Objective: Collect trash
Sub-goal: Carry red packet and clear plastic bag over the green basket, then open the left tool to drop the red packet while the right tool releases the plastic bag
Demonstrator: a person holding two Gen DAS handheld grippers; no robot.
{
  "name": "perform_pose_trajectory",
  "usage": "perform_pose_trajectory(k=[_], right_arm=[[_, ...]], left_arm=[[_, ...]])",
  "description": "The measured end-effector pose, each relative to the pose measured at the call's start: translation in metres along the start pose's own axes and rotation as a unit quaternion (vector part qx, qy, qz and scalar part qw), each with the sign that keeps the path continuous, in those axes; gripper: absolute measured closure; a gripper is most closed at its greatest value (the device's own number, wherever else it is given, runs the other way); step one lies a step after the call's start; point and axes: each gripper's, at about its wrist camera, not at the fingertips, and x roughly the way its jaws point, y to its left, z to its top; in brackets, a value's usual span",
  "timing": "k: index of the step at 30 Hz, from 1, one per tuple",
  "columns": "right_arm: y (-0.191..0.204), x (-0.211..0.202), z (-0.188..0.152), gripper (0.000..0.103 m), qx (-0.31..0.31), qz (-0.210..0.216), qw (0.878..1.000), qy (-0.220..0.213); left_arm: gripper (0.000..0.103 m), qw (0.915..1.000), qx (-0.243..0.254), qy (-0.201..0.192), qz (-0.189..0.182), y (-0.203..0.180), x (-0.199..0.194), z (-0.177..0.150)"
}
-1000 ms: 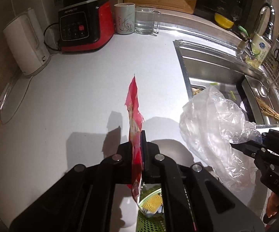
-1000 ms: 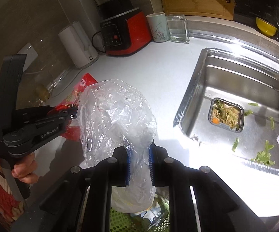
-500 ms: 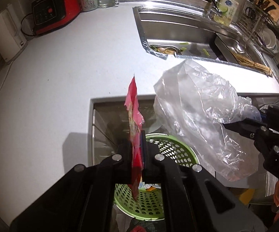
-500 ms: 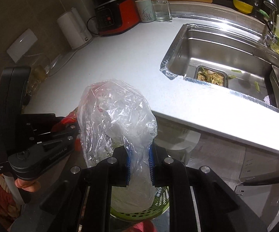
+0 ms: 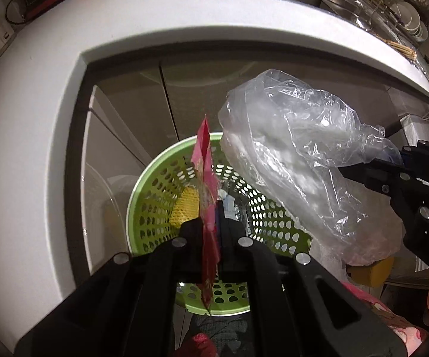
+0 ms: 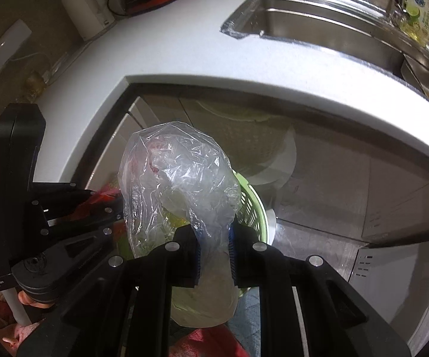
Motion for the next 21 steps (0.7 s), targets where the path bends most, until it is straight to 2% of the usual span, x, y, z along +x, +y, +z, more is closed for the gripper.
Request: perform_pose_trajectory(k=[4, 10, 12, 14, 15, 16, 21], right_arm=[[-0.01, 0.014, -0.01, 0.086, 0.034, 0.012, 0.999, 0.024], [-0.008, 0.017, -0.014, 0.086, 0.033, 0.006, 0.999, 0.031], [-0.008, 0.017, -0.015, 0.086, 0.033, 0.005, 0.999, 0.03], [-0.009, 0.016, -0.014, 0.086, 0.034, 0.004, 0.999, 0.029], [-0.01, 0.016, -0.013, 0.086, 0.035, 0.003, 0.999, 0.029], [-0.01, 0.016, -0.013, 0.086, 0.036, 0.003, 0.999, 0.029], [-0.014, 0.015, -0.012, 0.086, 0.04, 0.0, 0.999, 0.026]], left_arm=[[0.099, 0.9995, -0.008, 0.028, -0.008, 0.001, 0.022, -0.008], [0.099, 0.9983, -0.024, 0.05, -0.015, 0.006, 0.039, -0.014], [0.095, 0.9981, -0.026, 0.052, -0.018, 0.005, 0.041, -0.013], [0.078, 0.9982, -0.024, 0.052, -0.017, 0.005, 0.041, -0.013], [0.058, 0.9984, -0.024, 0.048, -0.016, 0.005, 0.039, -0.014], [0.045, 0.9988, -0.023, 0.042, -0.014, 0.004, 0.037, -0.014], [0.041, 0.9997, -0.015, 0.014, -0.012, 0.008, 0.023, -0.012]])
